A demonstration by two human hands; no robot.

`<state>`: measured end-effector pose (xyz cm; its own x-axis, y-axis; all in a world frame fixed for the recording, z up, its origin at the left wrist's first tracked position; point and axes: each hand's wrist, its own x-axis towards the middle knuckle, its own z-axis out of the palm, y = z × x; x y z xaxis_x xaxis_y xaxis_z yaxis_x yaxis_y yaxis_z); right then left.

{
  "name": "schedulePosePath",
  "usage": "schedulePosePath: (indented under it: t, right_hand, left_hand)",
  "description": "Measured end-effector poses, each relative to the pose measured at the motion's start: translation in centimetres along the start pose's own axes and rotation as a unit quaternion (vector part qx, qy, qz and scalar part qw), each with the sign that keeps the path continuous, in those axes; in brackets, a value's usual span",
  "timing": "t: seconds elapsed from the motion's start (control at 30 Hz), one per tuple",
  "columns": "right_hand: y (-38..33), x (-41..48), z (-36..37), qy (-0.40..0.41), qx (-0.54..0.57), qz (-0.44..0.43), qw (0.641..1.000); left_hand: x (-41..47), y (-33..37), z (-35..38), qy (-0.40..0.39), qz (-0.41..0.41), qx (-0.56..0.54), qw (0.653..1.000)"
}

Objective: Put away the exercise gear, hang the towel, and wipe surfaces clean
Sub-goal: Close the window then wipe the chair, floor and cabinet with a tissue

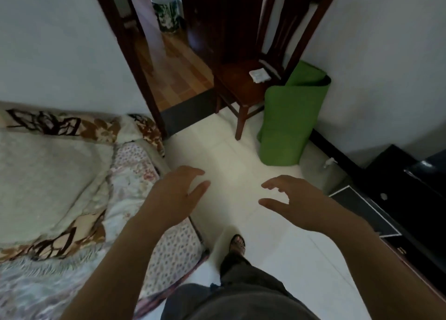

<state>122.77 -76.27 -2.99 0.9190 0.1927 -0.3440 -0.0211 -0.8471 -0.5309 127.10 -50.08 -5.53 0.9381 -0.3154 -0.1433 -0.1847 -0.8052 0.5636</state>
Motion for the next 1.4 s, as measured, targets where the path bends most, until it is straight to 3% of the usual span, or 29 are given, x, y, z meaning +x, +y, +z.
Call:
schedulePosePath:
  t: [0.17, 0.37, 0.97, 1.17, 1.4]
  right_hand:
    - [1.9, 9.5, -6.8, -0.012, -0.021, -0.002, 1.0]
    - [2.1, 17.3, -12.0, -0.03, 0.001, -0.036, 0.999]
    - [8.5, 49.0, -27.6, 0.044, 0.075, 0.048, 0.995]
    - [12.0, 55.7, -30.5, 0.044, 0.107, 0.077, 0.99]
    - [18.9, 66.3, -36.6, 0.053, 0.097, 0.077, 0.991]
  left_hand:
    - [11.5, 1.7, -1.7, -0.021, 0.021, 0.005, 1.0]
    - [20.8, 2.5, -2.9, -0.053, -0.021, -0.015, 0.998]
    - [58.8, 1.0, -11.3, -0.078, 0.043, 0.066, 0.994]
    - [68.1, 2.4, -10.8, -0.129, 0.055, 0.041, 0.989]
    - [81.3, 3.8, -10.3, -0.121, 0.062, 0.059, 0.989]
